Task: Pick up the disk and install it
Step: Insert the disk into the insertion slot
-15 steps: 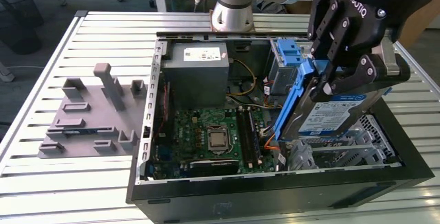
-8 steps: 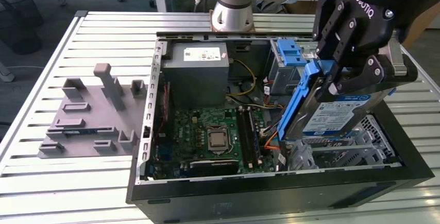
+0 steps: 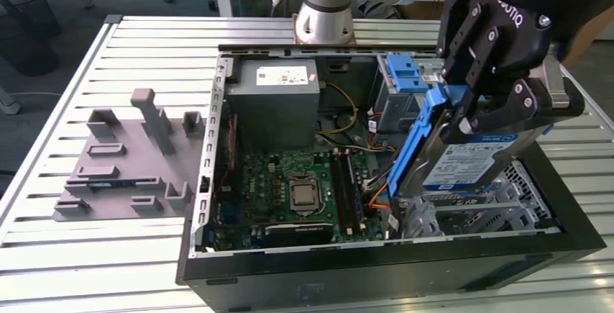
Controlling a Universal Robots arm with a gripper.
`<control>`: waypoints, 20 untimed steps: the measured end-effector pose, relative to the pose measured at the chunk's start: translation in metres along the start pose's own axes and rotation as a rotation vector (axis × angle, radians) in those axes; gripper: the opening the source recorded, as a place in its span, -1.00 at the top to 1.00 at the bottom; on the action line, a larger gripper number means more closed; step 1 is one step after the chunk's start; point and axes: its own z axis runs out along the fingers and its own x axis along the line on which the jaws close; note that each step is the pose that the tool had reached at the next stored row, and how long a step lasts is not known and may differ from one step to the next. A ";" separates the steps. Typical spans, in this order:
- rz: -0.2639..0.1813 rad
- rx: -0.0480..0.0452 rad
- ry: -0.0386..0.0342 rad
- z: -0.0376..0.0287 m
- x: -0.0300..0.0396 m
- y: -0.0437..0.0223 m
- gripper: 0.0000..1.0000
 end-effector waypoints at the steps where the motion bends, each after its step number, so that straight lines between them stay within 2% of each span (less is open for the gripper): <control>1: 0.000 -0.0001 0.0002 -0.0001 0.0006 -0.0001 0.27; 4: 0.000 0.0000 0.0001 0.0004 0.0015 -0.0024 0.27; 17: 0.000 0.0000 0.0001 0.0023 0.0011 -0.0245 0.27; 20: 0.000 -0.0001 0.0002 0.0024 0.0010 -0.0272 0.27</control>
